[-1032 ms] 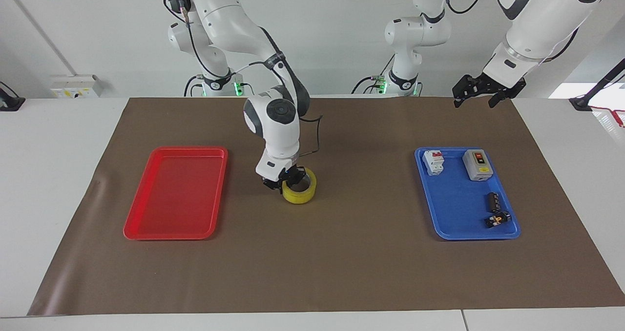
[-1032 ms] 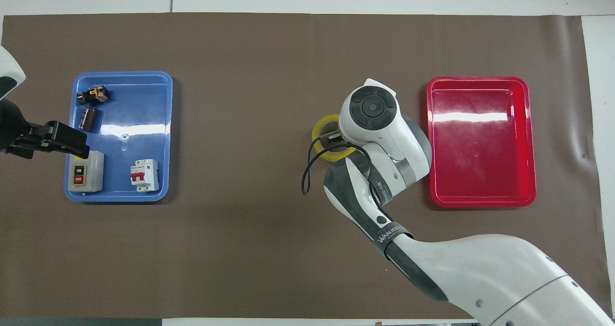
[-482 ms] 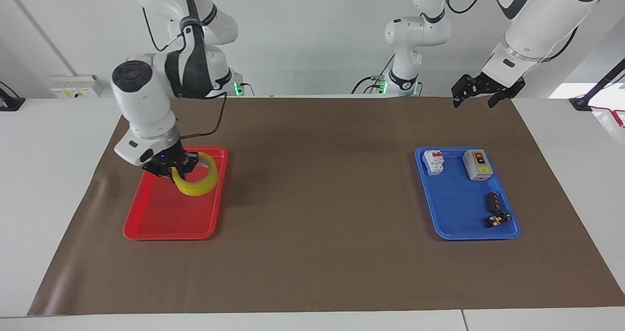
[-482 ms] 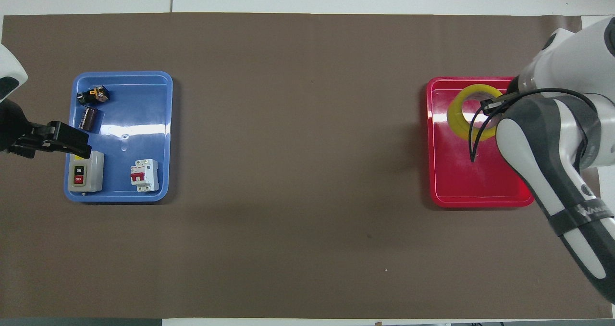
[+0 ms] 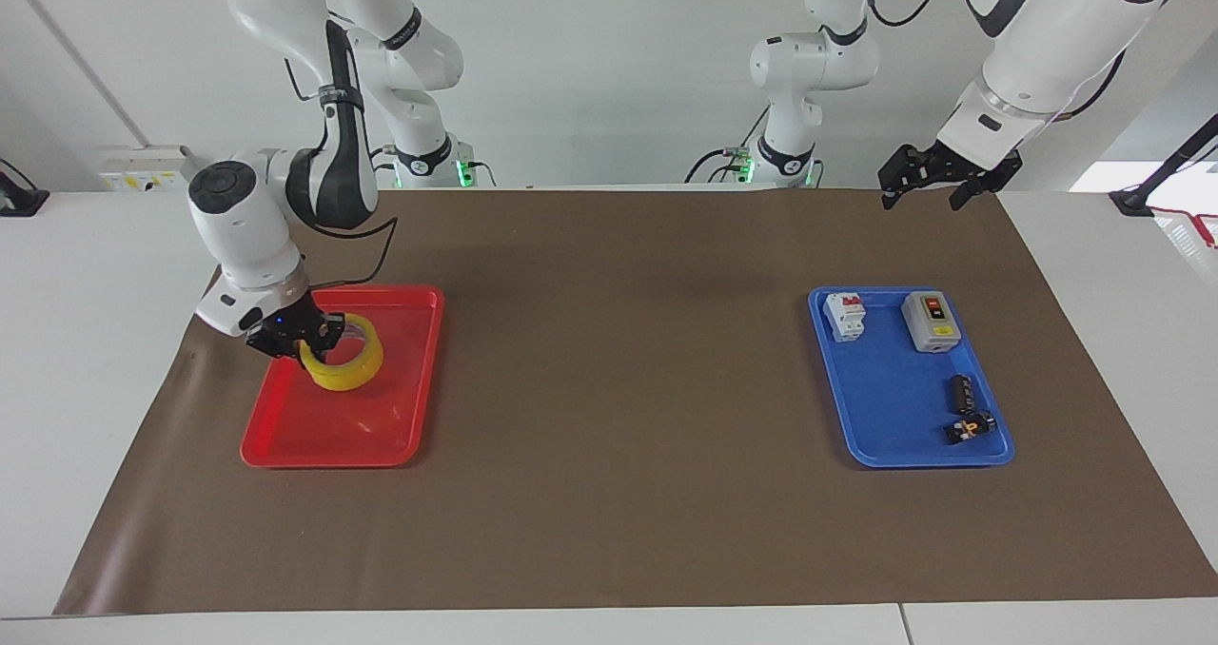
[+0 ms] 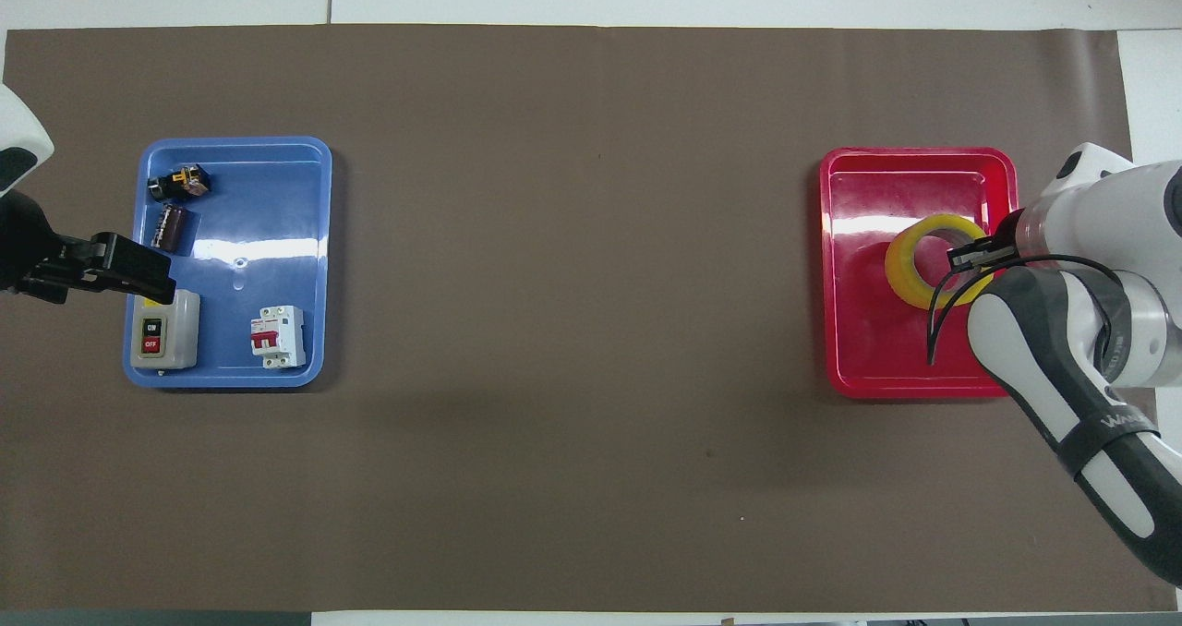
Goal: Place and move tape with both arms
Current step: 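Carry the tape with the right gripper into the red tray and lower it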
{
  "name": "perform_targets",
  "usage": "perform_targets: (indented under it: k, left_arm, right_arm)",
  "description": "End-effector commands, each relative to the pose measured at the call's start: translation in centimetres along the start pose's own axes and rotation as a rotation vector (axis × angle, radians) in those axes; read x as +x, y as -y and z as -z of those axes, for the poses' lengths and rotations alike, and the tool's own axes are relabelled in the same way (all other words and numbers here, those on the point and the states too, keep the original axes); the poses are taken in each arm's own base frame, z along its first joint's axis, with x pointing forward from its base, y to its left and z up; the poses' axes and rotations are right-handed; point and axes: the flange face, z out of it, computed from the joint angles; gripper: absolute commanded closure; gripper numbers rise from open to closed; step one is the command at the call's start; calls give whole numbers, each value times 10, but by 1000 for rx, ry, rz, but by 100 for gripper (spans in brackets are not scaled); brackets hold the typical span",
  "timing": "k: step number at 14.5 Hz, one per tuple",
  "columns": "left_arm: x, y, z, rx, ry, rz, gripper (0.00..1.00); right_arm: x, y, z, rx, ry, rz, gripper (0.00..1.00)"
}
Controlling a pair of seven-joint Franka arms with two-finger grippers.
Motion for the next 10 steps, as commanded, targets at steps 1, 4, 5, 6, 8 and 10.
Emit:
perform_targets:
  k: [1,4,5,6,8,10]
  left_arm:
    - [-6,3,3,-10,-15,-3,0]
    - [-6,3,3,-10,-15,-3,0]
    - [-6,3,3,-10,-15,-3,0]
    - [-6,3,4,-10,-16,-3,0]
    - [-6,3,3,-10,-15,-3,0]
    - [-6,3,3,-10,-15,-3,0]
  right_arm:
    - [-18,7,-4,9,-17,-13,100]
    - [-23,9,-14,11,-18,-9,100]
    - [-24,8,-15,11,-16,-9,100]
    - [-26,3,-20,13,-9,-15,100]
    - [-24,-1,-21,7,-31,-21,100]
    - [-24,-4,-27,7,-32,-25,100]
